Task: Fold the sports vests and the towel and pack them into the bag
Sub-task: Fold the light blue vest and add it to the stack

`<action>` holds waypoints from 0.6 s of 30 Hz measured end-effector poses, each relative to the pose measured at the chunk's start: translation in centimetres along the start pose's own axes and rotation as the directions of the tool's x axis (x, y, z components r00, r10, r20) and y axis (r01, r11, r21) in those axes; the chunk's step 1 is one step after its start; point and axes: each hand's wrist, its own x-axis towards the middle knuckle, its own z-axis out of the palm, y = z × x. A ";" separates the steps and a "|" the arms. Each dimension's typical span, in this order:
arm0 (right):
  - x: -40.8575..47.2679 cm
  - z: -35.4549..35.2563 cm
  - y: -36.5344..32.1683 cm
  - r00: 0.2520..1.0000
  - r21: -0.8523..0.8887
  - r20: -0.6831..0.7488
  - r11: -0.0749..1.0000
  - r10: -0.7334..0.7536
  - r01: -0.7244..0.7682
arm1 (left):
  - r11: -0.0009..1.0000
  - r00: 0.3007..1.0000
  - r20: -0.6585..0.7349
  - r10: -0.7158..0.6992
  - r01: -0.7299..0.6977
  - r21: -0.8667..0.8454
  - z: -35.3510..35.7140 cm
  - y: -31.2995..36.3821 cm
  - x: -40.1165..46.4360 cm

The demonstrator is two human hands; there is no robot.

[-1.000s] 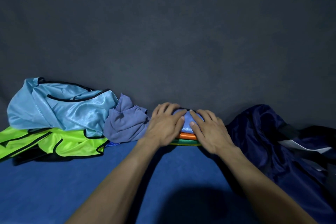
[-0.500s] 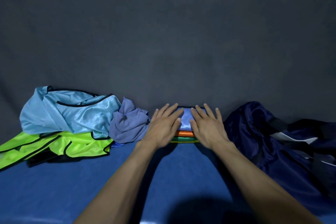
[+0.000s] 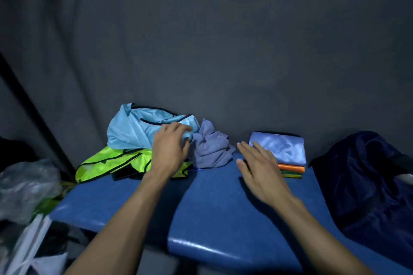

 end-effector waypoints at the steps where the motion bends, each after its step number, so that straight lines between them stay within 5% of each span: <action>1: -0.3 0.7 -0.4 1.000 0.043 -0.009 0.999 -0.012 0.012 | 0.992 0.996 -0.021 -0.083 0.085 0.089 -0.6 -1.4 -0.1; 5: -1.3 3.1 -1.1 0.999 0.098 0.023 0.995 -0.031 0.029 | 0.873 0.888 0.168 -0.427 0.357 0.332 -1.1 -5.8 -0.9; 8: -1.7 3.2 -2.2 0.999 0.168 0.039 0.985 -0.034 0.027 | 0.862 0.883 0.136 -0.449 0.388 0.325 -0.8 -7.5 -1.2; 10: -2.0 2.6 -3.0 1.000 0.259 0.017 0.966 -0.018 0.013 | 0.872 0.888 -0.002 -0.459 0.451 0.192 -1.5 -7.4 -0.5; 13: -2.6 1.8 -3.6 0.998 0.400 0.039 0.915 0.042 -0.054 | 0.834 0.822 -0.192 -0.536 0.481 -0.270 -5.1 -4.4 1.6; 15: -3.2 1.0 -4.0 0.992 0.517 0.074 0.847 0.102 -0.126 | 0.800 0.804 -0.267 -0.531 0.372 -0.471 -8.3 -1.3 2.4; 18: -4.0 0.3 -4.7 0.975 0.732 0.174 0.644 0.138 -0.222 | 0.776 0.899 -0.219 -0.380 0.182 -0.604 -11.7 2.3 2.2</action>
